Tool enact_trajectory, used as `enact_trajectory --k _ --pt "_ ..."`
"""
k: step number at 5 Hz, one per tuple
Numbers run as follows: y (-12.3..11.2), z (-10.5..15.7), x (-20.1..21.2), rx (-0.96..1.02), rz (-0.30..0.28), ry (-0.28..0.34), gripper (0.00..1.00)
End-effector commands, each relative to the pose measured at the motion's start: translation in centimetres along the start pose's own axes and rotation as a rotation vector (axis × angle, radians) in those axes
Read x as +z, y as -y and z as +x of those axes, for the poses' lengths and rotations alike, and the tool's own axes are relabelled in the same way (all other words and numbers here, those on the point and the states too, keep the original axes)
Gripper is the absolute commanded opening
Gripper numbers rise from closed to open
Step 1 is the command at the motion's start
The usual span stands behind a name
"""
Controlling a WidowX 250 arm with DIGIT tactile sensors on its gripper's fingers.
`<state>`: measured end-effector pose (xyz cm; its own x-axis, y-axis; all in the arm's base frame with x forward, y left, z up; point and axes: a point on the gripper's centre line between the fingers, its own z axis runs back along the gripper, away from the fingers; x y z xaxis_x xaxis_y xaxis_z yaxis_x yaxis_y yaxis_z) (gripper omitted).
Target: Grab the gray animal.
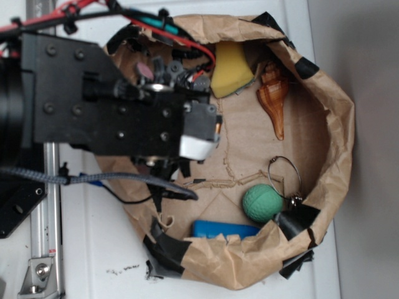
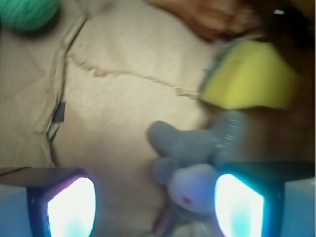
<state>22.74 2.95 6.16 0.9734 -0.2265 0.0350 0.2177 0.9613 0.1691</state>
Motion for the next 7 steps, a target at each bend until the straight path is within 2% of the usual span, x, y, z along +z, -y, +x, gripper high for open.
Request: enact_trajectory --k 1,2,3,4,5,6,7 --pt "-4.8 -0.1 -2.9 0.047 -0.027 -0.033 1.0" --pt "-5.7 -0.6 -4.3 0.029 -0.113 -0.107 1.0" --pt "-4.6 -1.0 -4.2 0.008 -0.099 -0.145 0.0" --pt "-3.8 -0.5 -1.3 0.053 -0.094 -0.062 0.0" --pt "-1.9 0.7 4.0 0.04 -0.114 0.035 0.0" --pt "-1.0 2.6 9.4 0.11 -0.13 0.117 0.0" --pt "-1.6 3.9 11.5 0.226 -0.173 0.14 0.0"
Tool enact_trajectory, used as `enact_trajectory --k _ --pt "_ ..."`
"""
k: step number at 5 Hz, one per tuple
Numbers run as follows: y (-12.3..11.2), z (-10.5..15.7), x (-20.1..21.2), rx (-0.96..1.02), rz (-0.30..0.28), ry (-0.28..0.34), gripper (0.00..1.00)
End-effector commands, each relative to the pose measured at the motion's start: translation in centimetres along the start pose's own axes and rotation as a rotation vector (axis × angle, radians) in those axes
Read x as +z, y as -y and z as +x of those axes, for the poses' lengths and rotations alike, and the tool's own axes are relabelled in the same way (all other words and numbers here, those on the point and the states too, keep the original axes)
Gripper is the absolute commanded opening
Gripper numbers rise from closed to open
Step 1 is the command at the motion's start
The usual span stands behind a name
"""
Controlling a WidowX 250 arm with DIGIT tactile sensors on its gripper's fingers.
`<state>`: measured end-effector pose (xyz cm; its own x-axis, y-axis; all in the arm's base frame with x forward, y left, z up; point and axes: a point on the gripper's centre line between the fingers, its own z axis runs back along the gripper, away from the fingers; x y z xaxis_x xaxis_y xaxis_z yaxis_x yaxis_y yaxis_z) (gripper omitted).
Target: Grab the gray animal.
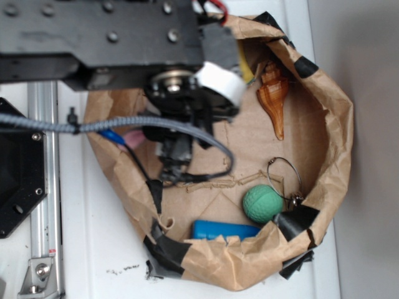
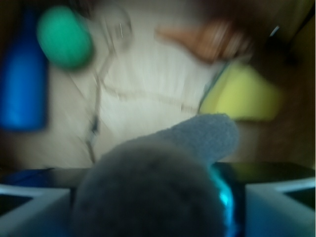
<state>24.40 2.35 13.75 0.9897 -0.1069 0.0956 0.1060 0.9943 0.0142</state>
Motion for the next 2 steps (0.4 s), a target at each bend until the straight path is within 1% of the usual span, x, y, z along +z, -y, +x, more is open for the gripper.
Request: enact_trajectory --k 1,2 --pt "0.19 2.79 3.55 0.233 -0.102 0.11 0.0" --pt "0.11 2.84 2.96 0.286 -0.103 0.101 0.0"
